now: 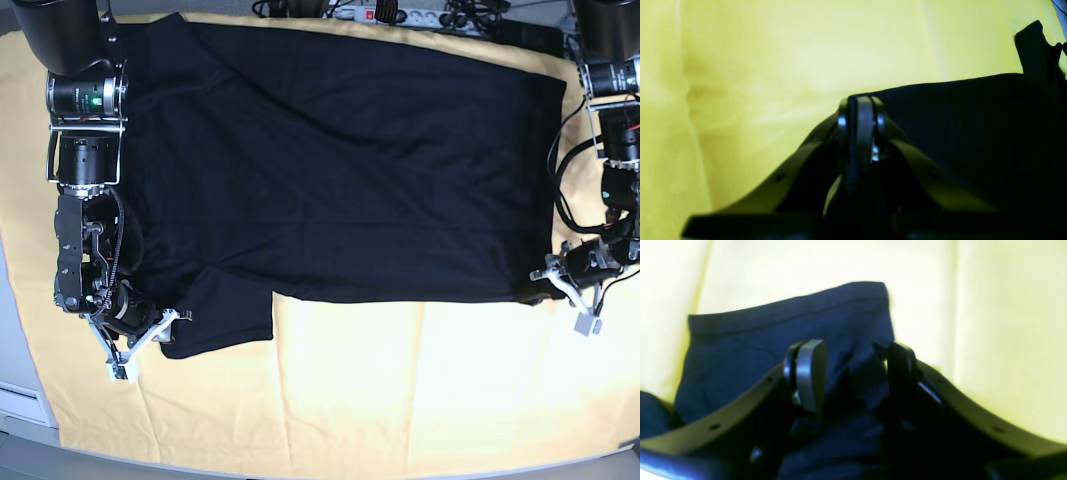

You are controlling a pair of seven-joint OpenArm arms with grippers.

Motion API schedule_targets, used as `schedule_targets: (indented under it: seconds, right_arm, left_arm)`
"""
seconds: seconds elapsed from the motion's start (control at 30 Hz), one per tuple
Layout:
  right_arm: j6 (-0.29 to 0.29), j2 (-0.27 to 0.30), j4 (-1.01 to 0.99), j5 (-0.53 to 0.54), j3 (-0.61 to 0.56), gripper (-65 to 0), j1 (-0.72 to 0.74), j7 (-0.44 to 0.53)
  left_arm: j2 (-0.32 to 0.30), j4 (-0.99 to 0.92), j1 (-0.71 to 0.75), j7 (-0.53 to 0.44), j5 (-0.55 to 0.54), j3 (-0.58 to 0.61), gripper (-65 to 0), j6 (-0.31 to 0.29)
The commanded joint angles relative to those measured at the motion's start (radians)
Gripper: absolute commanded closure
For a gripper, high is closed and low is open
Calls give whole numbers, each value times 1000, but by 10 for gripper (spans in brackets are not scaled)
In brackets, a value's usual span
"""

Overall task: Fold the T-shirt properly
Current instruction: 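Lift the hem with both grippers and fold it toward the collar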

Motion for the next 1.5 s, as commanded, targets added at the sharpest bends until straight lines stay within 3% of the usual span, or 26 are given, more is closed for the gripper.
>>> schedule_targets:
  seconds: [0.0,0.17,0.53,0.67,0.73,0.83,0.87,1.03,1.27,1.37,1.47]
  right_arm:
    - [-6,11,16,6,5,-322,34,24]
    - [-57,-6,16,-53,5,-322,27,24]
    - [-56,-72,16,-156,4,-321,19,25]
    - [-85,-71,16,-206,4,-321,8,42]
    - [-83,-71,16,-206,4,-263,3,43]
    - [-64,-71,16,-204,4,-31,6,43]
    - [-51,-71,16,-203,5,0,11,43]
    - [18,-71,18,-203,5,0,40,40]
    - [130,-57,59,-195,4,0,42,-7]
    - [148,-31,80,-142,5,0,42,-46]
    - [194,5,105,-77,5,0,42,-68]
  left_arm:
    - [-19,16,-27,-18,-20,-8,0,-8]
    - [-19,16,-27,-18,-21,-8,0,-8]
    - [-19,16,-27,-18,-20,-8,0,-8]
    - [-19,16,-28,-18,-20,-8,0,-8]
    - [-19,16,-28,-18,-21,-8,0,-8]
    - [-19,16,-28,-18,-21,-8,0,-8]
    - [-19,16,-28,-18,-20,-8,0,-8]
    - [-20,16,-29,-18,-21,-8,0,-10]
    - [-26,16,-34,-17,-124,-8,0,-112]
    - [-25,16,-34,-12,-149,-8,0,-156]
    - [-26,16,-34,20,-195,-8,0,-159]
